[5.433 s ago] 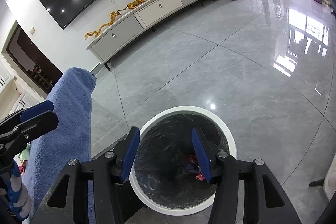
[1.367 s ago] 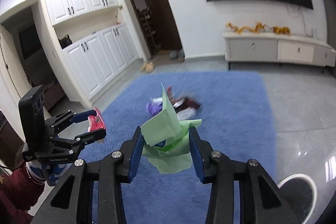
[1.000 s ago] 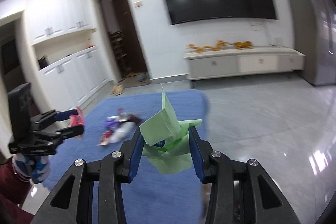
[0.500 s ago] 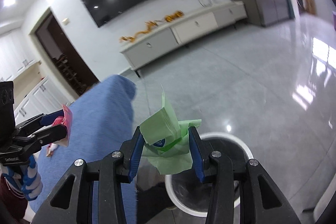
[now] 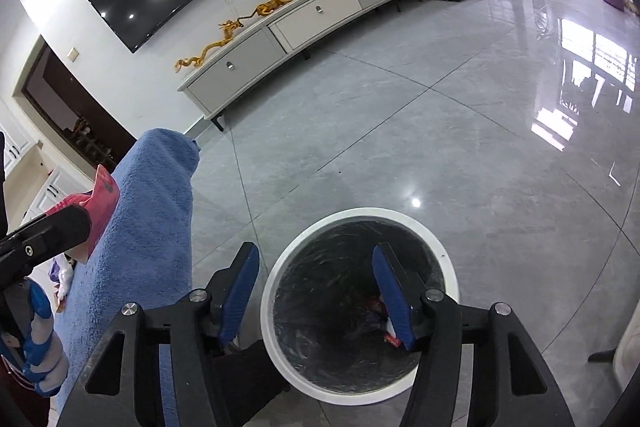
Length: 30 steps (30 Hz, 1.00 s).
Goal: Collect trash
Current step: 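Carry both items over the bin and open both grippers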
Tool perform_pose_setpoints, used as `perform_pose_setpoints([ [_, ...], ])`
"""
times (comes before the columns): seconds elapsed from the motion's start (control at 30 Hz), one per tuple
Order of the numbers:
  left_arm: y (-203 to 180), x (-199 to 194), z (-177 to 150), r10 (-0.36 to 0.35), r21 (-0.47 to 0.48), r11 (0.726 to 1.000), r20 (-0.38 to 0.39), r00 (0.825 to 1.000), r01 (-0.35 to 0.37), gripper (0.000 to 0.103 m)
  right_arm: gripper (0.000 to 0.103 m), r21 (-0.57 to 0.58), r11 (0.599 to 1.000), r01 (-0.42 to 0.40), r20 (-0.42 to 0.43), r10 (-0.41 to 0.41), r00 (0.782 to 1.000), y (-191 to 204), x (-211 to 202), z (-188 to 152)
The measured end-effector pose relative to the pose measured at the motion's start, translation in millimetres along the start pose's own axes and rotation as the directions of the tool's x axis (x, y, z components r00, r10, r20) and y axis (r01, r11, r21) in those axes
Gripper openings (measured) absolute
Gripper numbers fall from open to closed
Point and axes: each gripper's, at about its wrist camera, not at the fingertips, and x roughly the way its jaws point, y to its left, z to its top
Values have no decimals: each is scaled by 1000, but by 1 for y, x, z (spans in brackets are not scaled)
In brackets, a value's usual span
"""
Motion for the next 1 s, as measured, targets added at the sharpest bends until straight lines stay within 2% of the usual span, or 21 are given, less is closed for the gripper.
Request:
perform_pose_setpoints([
  [0.17,-8,-3,0,10,-2,1000,15,1000,-10,81,58,8,1000,13,35,-14,999,0,-15,2],
  [0.5,-24,1,8,-23,-27,999,34,999,24,85,60,35,998,57,102,-60,993,-11,-52,2],
  [0.73,-36,-2,6,74,3,997,42,996,-74,85,60,36,996,81,137,-85,987,-12,-70,5],
  [1.0,-46,-4,2,107,42,993,62,992,-110,85,60,17,995,94,152,-95,984,-4,-73,8],
])
